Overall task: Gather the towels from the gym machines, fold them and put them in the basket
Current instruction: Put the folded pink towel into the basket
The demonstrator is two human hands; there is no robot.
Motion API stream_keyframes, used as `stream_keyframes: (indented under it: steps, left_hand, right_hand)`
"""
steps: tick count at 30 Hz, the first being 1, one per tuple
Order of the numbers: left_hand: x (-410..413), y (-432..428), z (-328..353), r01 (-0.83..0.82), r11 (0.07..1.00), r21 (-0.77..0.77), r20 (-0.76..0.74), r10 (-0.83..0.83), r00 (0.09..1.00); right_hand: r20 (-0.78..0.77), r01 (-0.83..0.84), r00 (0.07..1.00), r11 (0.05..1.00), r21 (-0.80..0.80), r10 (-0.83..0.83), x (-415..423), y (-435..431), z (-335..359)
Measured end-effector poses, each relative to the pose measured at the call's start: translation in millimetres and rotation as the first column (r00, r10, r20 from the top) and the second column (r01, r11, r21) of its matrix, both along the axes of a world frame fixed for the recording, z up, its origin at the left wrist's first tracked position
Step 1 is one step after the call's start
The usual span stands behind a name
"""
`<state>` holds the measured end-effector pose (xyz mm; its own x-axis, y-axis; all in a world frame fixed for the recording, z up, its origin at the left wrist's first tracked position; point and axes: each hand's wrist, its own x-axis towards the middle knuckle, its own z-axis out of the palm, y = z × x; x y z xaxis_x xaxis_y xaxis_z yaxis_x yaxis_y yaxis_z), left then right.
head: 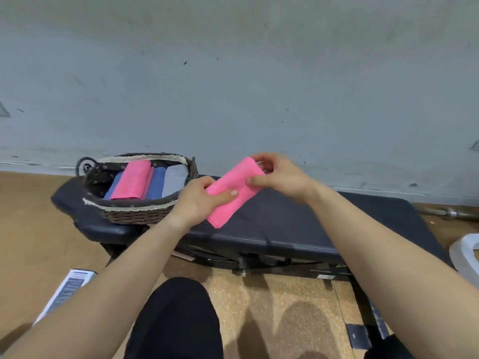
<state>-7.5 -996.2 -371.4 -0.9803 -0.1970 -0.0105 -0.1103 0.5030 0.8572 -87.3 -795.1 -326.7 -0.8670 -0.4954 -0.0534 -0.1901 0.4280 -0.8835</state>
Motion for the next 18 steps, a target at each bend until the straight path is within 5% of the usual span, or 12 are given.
stream_keyframes:
  steps: [3, 10, 18]
  left_hand:
    - [3.8, -43.8, 17.3, -0.123, 0.991, 0.053, -0.041, 0.125, 0.991]
    - [-2.4, -130.3, 12.4, -0.295, 0.946, 0.138, 0.034, 0.293, 0.956]
    - [-29.8, -179.2, -19.2, -0.164, 0.881, -0.443, 0.149, 0.253, 0.956]
  right_hand:
    - [-0.085, -0.016, 0.996, 1.000, -0.009, 0.015, -14.8, -64.9, 27.2]
    - [-0.325, -0.030, 0.939, 0.967, 0.254, 0.114, -53.4, -206.3, 25.2]
    - [-0.316, -0.043, 0.901, 0.787, 0.616, 0.296, -82.1, -291.4, -41.9]
